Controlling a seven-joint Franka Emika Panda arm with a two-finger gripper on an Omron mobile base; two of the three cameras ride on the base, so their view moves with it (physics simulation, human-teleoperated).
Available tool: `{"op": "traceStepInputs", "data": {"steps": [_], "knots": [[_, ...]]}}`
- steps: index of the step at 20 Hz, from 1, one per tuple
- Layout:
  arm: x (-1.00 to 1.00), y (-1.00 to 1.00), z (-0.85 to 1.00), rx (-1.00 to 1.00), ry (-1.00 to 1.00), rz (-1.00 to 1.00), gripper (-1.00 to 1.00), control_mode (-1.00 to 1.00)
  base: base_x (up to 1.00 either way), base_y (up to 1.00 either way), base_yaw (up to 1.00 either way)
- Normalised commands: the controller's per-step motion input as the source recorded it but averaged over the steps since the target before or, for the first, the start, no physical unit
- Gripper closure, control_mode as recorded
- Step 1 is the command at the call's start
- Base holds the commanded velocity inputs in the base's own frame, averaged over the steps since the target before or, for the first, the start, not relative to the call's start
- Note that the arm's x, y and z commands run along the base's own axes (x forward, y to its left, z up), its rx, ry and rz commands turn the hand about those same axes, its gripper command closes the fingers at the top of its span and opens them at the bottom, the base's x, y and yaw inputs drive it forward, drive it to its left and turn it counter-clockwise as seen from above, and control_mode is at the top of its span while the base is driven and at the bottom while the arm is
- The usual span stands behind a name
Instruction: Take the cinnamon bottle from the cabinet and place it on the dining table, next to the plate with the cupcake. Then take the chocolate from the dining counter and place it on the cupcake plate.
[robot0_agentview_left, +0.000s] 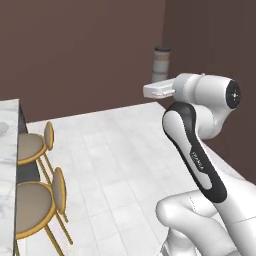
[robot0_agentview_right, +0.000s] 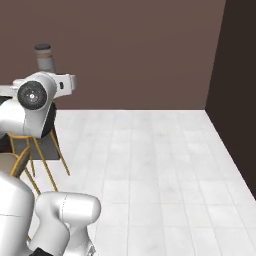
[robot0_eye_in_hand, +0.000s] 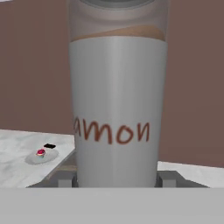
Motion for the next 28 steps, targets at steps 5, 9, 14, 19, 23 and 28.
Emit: {"op": "traceStepInputs", "data": {"steps": [5,9,14,19,23,28], "knots": [[0.00,0.00,0.00,0.00,0.00,0.00,1.00,1.00,0.80,-0.13,0.22],[0.00,0.00,0.00,0.00,0.00,0.00,1.00,1.00,0.72,-0.12,0.34],[0.00,0.00,0.00,0.00,0.00,0.00,1.00,1.00,0.69,-0.10,0.42],[0.00,0.00,0.00,0.00,0.00,0.00,1.00,1.00,0.66,-0.08,0.49],[0.00,0.00,0.00,0.00,0.00,0.00,1.00,1.00,0.66,-0.10,0.46],[0.00,0.00,0.00,0.00,0.00,0.00,1.00,1.00,0.65,-0.11,0.47]]}}
